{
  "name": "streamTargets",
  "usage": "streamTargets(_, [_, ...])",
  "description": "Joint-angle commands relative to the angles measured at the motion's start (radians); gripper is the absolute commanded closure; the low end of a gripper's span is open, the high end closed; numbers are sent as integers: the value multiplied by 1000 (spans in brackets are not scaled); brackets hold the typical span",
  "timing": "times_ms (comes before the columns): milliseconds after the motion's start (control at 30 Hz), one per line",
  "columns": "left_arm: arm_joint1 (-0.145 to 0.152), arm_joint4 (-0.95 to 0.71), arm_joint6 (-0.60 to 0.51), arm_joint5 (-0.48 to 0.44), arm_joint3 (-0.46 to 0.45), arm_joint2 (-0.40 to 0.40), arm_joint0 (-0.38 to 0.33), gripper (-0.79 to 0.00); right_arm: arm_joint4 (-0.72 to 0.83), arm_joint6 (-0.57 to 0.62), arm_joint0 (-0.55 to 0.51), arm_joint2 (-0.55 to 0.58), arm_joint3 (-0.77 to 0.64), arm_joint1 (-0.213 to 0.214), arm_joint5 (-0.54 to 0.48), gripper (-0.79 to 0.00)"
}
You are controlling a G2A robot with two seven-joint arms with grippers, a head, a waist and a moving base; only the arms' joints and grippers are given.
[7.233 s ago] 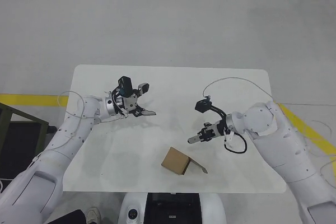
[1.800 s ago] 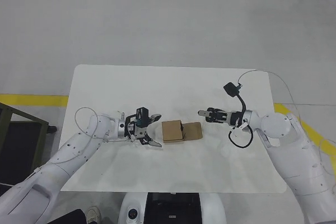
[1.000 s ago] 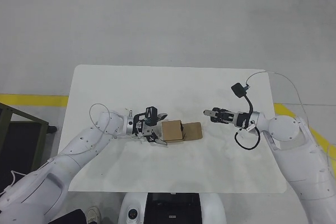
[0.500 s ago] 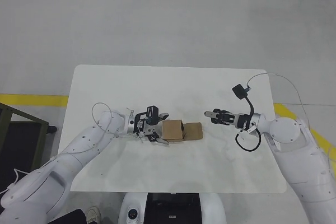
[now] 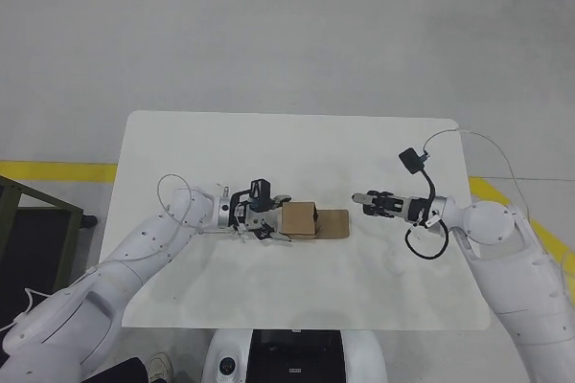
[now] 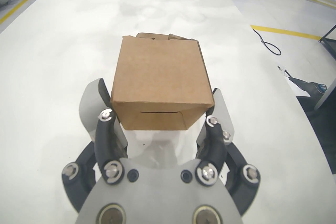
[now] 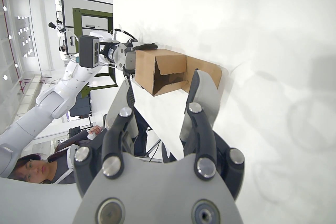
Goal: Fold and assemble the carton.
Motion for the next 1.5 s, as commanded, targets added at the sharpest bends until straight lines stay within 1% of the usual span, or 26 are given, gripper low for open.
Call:
streamTargets(0, [1,3,3,-2,0,-2,0,-616,13,17,12,-5,29,-1,3,-376])
streamTargets(33, [1,4,3,-2,0,-3,0,-616,15,20,17,-8,40,-1,1,-376])
streamTargets(200, [1,6,3,-8,0,-6,1,-548,35,36,35,-23,84,-4,-7,-376])
streamTargets(300, [0,7,5,-10,0,-8,2,-548,41,42,43,-29,106,-4,-10,-376])
streamTargets(333, [1,5,9,-12,0,-10,2,-536,43,48,45,-32,115,-4,-7,-376])
streamTargets(433, [2,2,20,-18,-3,-16,2,-539,41,77,58,-45,147,-5,-2,-376])
streamTargets(600, [6,-1,39,-26,-7,-28,4,-536,39,112,93,-90,225,-13,-12,-372])
streamTargets(767, [9,-5,49,-30,-9,-36,9,-529,77,129,126,-139,295,-27,-40,-366])
streamTargets(933, [7,-9,45,-37,-10,-37,10,-526,99,138,163,-202,343,-47,-65,-345])
streamTargets(967, [6,-9,43,-38,-10,-36,9,-526,105,138,170,-212,353,-50,-68,-314])
streamTargets(1000, [5,-9,41,-39,-10,-36,9,-505,104,139,178,-222,358,-54,-71,-277])
streamTargets(1033, [4,-8,37,-40,-10,-35,8,-446,105,139,185,-230,360,-57,-74,-262])
streamTargets(1067, [3,-7,32,-43,-8,-33,7,-422,104,140,192,-237,363,-59,-75,-249])
streamTargets(1100, [2,-8,28,-45,-7,-31,5,-425,99,140,198,-242,367,-60,-74,-237])
streamTargets(1133, [0,-6,23,-46,-6,-30,4,-440,92,139,204,-247,369,-62,-72,-206])
streamTargets(1233, [-3,-9,10,-51,-1,-28,-2,-502,65,137,219,-257,366,-63,-59,-142])
streamTargets(1300, [-6,-10,1,-53,-1,-27,-6,-526,62,139,222,-261,353,-64,-50,-132])
streamTargets(1467, [-10,-5,-18,-57,-4,-23,-13,-545,60,145,224,-268,311,-65,-38,-129])
